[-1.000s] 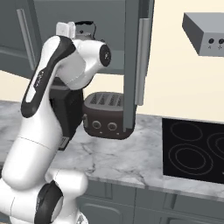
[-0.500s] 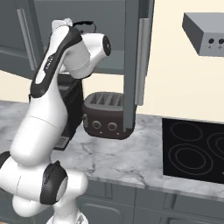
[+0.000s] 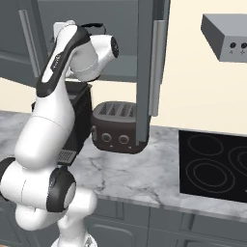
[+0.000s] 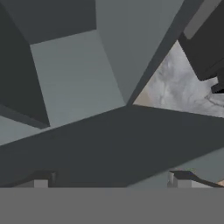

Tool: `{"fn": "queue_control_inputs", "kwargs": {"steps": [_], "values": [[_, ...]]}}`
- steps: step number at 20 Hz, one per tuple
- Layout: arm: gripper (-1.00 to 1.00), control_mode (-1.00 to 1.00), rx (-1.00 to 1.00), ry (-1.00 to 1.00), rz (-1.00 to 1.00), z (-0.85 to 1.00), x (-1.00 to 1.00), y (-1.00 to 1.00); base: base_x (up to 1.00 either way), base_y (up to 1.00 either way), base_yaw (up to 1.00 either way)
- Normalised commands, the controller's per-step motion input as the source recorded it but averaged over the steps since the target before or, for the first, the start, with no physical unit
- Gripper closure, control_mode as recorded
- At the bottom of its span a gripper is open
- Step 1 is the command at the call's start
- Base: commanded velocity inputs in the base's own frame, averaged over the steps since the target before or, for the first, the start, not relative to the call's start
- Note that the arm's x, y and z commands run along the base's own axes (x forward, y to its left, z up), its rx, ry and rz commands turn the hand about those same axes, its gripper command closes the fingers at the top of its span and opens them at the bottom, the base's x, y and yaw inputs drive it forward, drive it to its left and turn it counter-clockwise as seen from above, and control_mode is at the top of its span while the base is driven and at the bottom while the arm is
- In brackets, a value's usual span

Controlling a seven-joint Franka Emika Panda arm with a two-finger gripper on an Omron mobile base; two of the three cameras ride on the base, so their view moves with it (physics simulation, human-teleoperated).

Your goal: Open the cabinet, pick the kettle from the cabinet, and place it in the sink.

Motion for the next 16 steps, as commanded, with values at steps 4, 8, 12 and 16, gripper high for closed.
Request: {"fn": "queue_control_inputs", "kwargs": {"steps": [4,8,12,16], "values": [[-1.0,-1.0,-0.01,-0.04,0.1,-0.03,0.15,0.05,0.0,0.0,0.0],[-1.0,-1.0,-0.05,-0.1,0.11,-0.03,0.07,0.22,0.0,0.0,0.0],[-1.0,-1.0,-0.04,-0.13,0.1,-0.01,0.0,0.23,0.0,0.0,0.0],[-1.0,-1.0,0.0,-0.15,0.09,0.0,-0.15,0.22,0.0,0.0,0.0]]}}
